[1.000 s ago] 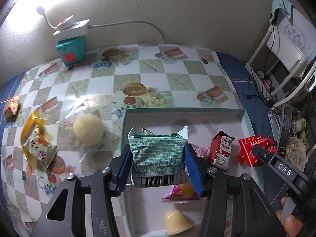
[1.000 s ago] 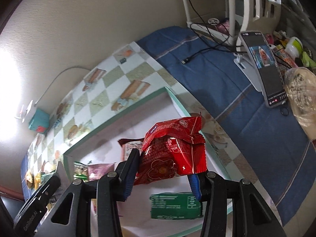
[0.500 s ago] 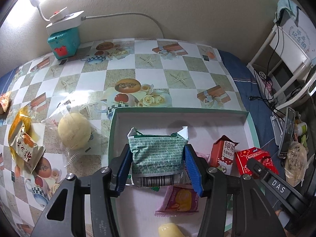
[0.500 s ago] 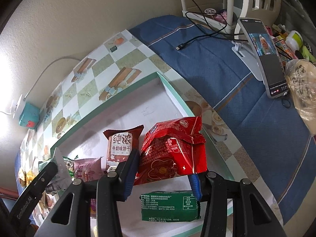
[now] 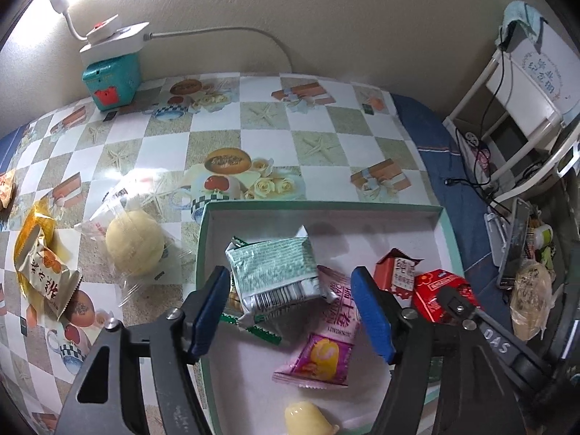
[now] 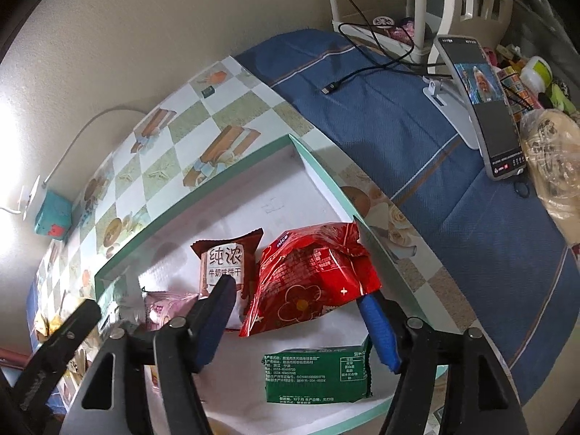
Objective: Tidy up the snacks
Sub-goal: 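Open left tool over the tray while right tool releases the red biscuit pack, then move both open tools back from the tray toward the remaining snacks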
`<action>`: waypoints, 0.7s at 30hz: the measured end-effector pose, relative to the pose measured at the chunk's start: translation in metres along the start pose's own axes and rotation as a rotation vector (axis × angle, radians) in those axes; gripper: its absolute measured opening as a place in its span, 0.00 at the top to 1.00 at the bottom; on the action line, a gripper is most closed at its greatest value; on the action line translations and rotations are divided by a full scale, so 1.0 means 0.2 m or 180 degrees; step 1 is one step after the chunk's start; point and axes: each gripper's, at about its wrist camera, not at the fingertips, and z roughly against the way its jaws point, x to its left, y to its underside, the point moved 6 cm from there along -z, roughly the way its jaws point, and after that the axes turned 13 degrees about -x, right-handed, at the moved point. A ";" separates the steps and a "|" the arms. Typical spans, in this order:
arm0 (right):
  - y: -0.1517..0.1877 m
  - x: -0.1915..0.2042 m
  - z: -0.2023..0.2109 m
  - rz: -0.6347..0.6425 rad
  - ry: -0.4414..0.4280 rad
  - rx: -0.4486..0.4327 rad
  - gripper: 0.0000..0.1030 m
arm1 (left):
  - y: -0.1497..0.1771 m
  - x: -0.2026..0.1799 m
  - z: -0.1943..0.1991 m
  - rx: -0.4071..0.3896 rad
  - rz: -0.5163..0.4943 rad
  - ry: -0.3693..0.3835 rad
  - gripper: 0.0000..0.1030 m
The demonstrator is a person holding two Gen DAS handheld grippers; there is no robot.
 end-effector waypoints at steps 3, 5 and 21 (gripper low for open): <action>-0.01 0.02 0.02 0.0057 0.0013 -0.0021 0.29 | -0.02 0.00 0.03 -0.0001 -0.0003 -0.0015 0.31; -0.02 0.04 0.03 0.0120 0.0036 -0.0059 0.23 | -0.03 0.01 0.06 -0.0006 -0.0006 -0.0026 0.31; -0.04 0.17 0.11 0.0362 0.0044 -0.0266 0.00 | -0.12 0.49 0.20 -0.0184 0.0372 -0.0598 0.14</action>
